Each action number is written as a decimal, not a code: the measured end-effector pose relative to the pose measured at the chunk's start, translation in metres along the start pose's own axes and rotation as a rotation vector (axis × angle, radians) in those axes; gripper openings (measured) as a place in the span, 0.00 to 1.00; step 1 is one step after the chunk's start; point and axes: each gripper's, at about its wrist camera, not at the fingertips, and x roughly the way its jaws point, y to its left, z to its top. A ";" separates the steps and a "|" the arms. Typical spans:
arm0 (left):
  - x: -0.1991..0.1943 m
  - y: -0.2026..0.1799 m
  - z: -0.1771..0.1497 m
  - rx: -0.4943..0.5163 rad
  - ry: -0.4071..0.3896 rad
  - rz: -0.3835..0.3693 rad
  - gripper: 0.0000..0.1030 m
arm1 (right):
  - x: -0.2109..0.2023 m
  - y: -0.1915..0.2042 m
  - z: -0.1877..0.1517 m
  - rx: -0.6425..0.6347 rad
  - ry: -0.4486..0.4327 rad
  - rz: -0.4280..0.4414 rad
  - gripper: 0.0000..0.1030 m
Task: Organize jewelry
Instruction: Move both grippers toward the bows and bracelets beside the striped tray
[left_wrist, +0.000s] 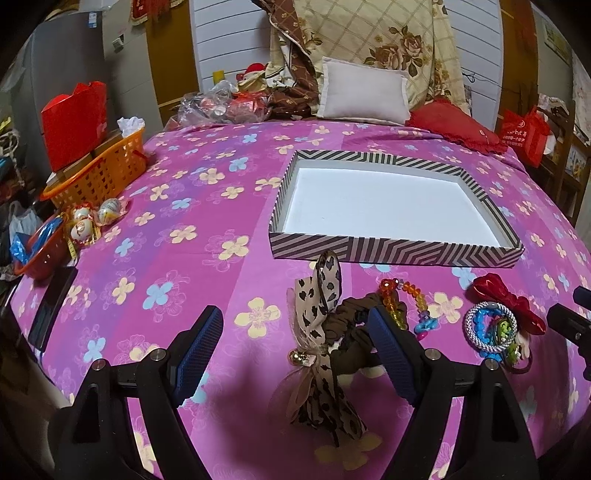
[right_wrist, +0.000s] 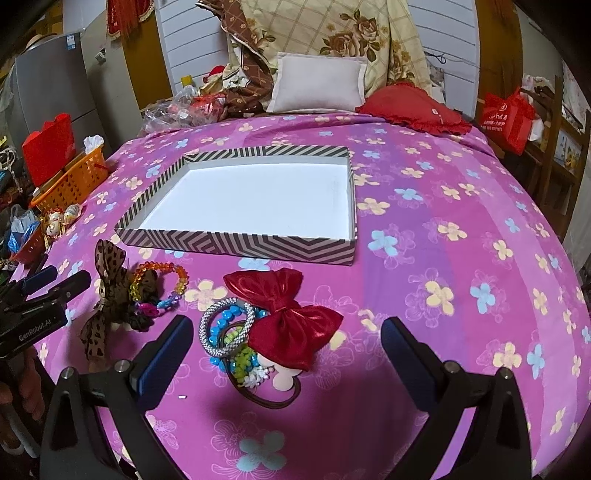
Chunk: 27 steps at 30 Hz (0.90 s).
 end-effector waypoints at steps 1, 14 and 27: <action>0.000 0.000 0.000 0.000 0.000 0.000 0.63 | 0.000 0.000 0.000 0.000 0.002 0.000 1.00; -0.001 0.002 -0.002 -0.011 0.010 -0.012 0.63 | 0.004 0.001 -0.001 0.012 0.007 0.005 1.00; -0.001 0.003 -0.007 0.001 0.004 0.010 0.63 | 0.003 0.004 -0.002 0.007 0.016 0.006 1.00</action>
